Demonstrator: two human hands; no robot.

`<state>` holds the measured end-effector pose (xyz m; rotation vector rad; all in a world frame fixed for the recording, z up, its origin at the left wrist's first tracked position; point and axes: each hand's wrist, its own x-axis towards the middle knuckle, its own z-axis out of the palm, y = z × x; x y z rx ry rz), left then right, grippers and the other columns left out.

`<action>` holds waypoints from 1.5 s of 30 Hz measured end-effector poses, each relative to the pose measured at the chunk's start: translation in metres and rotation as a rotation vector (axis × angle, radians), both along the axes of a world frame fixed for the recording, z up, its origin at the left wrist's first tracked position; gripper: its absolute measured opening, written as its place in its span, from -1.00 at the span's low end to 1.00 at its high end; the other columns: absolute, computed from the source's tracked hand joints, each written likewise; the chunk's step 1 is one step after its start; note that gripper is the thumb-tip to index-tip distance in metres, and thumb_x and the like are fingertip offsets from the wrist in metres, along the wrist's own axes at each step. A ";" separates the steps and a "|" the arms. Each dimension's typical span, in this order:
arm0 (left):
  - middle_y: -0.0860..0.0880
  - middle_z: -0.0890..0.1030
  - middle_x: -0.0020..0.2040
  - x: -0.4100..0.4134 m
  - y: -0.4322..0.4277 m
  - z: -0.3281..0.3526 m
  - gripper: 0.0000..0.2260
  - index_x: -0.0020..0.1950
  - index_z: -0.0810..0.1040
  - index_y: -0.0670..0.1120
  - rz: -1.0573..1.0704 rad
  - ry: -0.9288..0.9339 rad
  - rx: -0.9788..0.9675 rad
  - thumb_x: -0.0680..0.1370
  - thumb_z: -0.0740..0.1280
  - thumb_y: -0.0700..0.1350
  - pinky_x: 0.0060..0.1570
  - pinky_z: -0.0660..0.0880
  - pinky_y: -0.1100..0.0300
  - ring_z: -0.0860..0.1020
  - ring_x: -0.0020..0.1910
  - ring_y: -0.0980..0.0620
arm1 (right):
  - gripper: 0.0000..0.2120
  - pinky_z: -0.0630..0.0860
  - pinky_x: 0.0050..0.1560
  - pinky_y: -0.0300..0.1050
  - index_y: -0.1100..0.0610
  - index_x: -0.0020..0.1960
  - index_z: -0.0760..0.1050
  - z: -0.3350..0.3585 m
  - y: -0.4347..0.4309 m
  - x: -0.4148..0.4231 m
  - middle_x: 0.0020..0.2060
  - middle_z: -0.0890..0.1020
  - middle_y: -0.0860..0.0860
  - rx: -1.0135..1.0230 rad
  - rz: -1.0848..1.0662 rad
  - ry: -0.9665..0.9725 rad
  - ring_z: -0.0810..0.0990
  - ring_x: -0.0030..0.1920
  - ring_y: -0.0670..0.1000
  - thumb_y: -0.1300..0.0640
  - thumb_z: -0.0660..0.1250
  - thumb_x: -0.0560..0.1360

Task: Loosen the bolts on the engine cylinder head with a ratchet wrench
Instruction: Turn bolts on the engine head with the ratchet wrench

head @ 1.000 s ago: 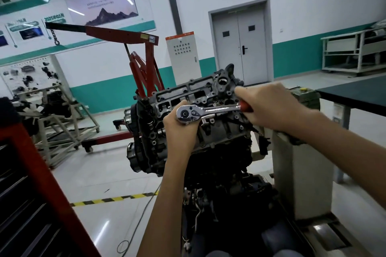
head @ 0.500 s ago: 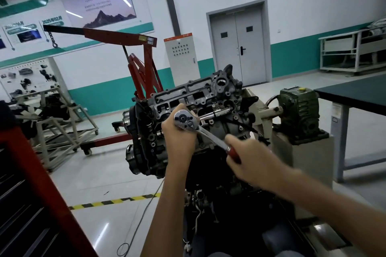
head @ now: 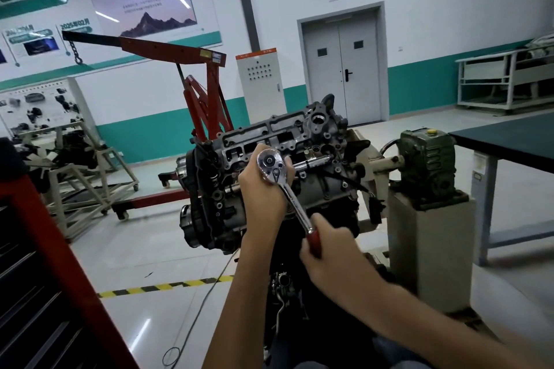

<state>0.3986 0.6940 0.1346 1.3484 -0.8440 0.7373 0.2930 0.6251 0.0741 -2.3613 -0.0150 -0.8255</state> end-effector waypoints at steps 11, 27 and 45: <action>0.08 0.31 -0.44 0.009 0.015 0.002 -0.69 -0.39 0.27 -0.12 -0.080 0.073 0.100 0.39 0.33 -0.40 -0.36 0.20 0.22 0.23 -0.40 0.16 | -0.84 0.38 -0.35 -0.18 0.08 -0.08 0.30 0.096 -0.084 0.001 -0.39 0.45 -0.08 -0.770 -0.169 -0.058 0.47 -0.40 -0.01 0.10 0.29 0.46; 0.28 0.52 -0.42 0.005 0.012 -0.007 -0.54 -0.34 0.51 0.29 -0.044 0.140 -0.100 0.51 0.33 -0.30 -0.33 0.39 0.46 0.46 -0.41 0.31 | -0.87 0.39 -0.47 -0.18 0.07 -0.15 0.27 0.001 0.007 0.001 -0.45 0.42 -0.06 -0.045 0.116 0.016 0.44 -0.49 -0.05 0.15 0.24 0.46; 0.05 0.37 -0.38 -0.002 0.007 -0.006 -0.73 -0.29 0.32 0.01 -0.048 0.024 0.008 0.44 0.35 -0.28 -0.36 0.33 0.26 0.32 -0.39 0.20 | -0.75 0.22 -0.59 -0.43 0.01 -0.26 0.22 0.001 -0.004 -0.006 -0.53 0.32 -0.13 -0.031 -0.043 -0.051 0.31 -0.60 -0.16 0.18 0.30 0.44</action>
